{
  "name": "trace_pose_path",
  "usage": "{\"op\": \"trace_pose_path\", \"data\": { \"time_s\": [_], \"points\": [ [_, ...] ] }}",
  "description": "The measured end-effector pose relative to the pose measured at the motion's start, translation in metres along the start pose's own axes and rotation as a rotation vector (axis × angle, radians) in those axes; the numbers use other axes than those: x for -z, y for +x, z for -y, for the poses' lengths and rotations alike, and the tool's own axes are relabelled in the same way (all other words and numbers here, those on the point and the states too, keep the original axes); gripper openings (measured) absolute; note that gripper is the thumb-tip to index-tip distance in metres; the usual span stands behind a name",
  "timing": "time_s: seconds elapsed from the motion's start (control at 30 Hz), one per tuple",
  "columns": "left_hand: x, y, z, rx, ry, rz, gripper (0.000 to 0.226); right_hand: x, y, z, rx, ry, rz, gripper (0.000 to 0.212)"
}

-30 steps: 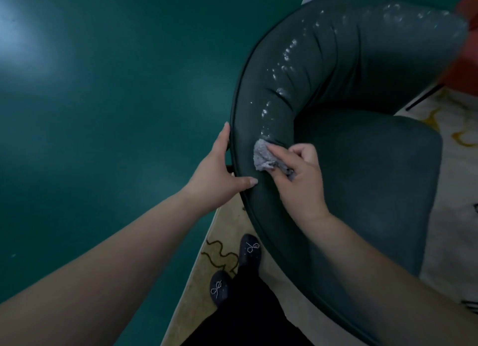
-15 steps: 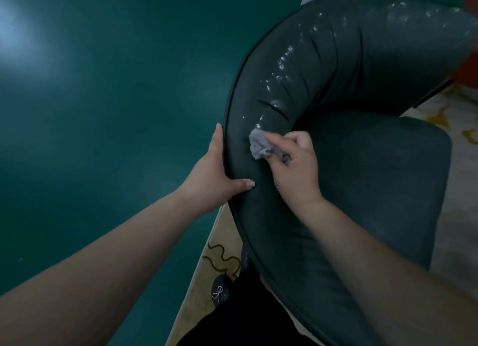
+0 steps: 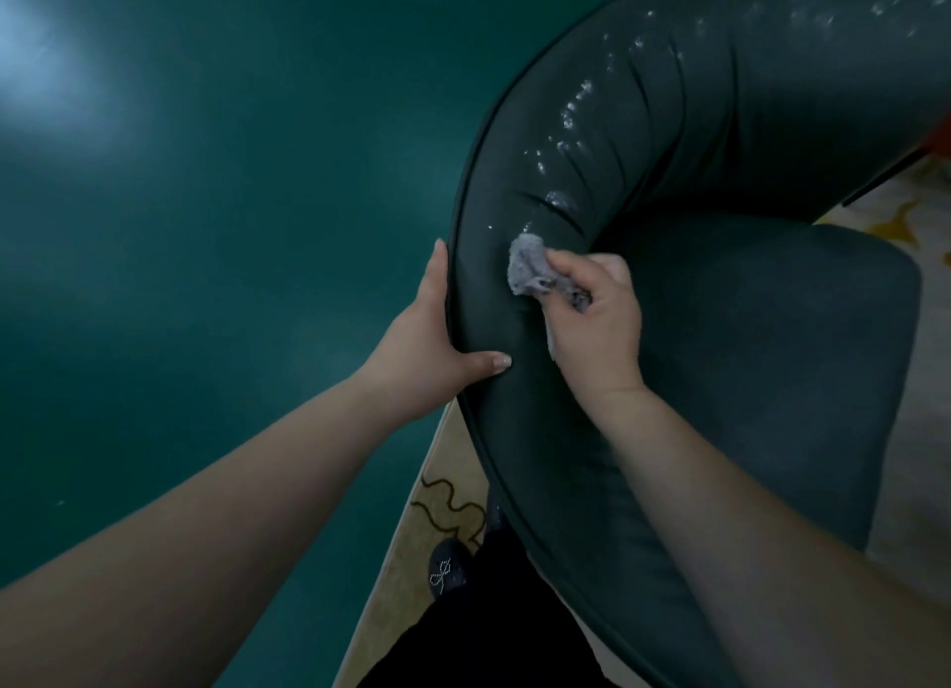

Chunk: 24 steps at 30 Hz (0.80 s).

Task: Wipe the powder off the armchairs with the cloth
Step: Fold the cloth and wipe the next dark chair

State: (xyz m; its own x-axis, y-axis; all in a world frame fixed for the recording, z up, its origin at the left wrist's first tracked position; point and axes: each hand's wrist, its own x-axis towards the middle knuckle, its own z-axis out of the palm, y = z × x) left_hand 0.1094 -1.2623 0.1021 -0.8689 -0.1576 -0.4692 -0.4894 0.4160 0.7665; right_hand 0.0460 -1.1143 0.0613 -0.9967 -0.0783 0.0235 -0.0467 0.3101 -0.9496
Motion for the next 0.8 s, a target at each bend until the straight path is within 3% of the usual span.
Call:
{"op": "trace_pose_path", "data": {
  "time_s": [0.07,0.17,0.3,0.47,0.57,0.67,0.8],
  "points": [
    [0.001,0.001,0.001,0.007,-0.037,-0.003,0.121,0.008,-0.019,-0.003,-0.053,0.021,-0.014,0.039],
    [0.001,0.002,0.002,0.018,-0.058,-0.010,0.122,0.009,-0.030,-0.001,0.032,0.010,0.067,0.046],
    [0.003,0.005,0.002,0.003,-0.038,-0.003,0.125,-0.009,0.028,0.008,0.146,-0.052,0.083,0.042],
    [0.011,0.009,-0.001,-0.005,-0.018,0.030,0.125,-0.002,0.026,0.004,-0.016,0.007,0.004,0.041],
    [0.016,0.015,-0.007,-0.014,0.021,0.030,0.126,-0.008,0.006,0.007,0.105,-0.010,0.113,0.043],
    [0.019,0.022,-0.011,-0.040,0.039,0.041,0.128,-0.020,0.045,0.018,0.253,-0.144,0.170,0.040],
    [0.023,0.029,-0.015,-0.035,0.017,0.069,0.127,-0.011,0.062,0.010,0.080,-0.100,-0.014,0.037]
  ]
}}
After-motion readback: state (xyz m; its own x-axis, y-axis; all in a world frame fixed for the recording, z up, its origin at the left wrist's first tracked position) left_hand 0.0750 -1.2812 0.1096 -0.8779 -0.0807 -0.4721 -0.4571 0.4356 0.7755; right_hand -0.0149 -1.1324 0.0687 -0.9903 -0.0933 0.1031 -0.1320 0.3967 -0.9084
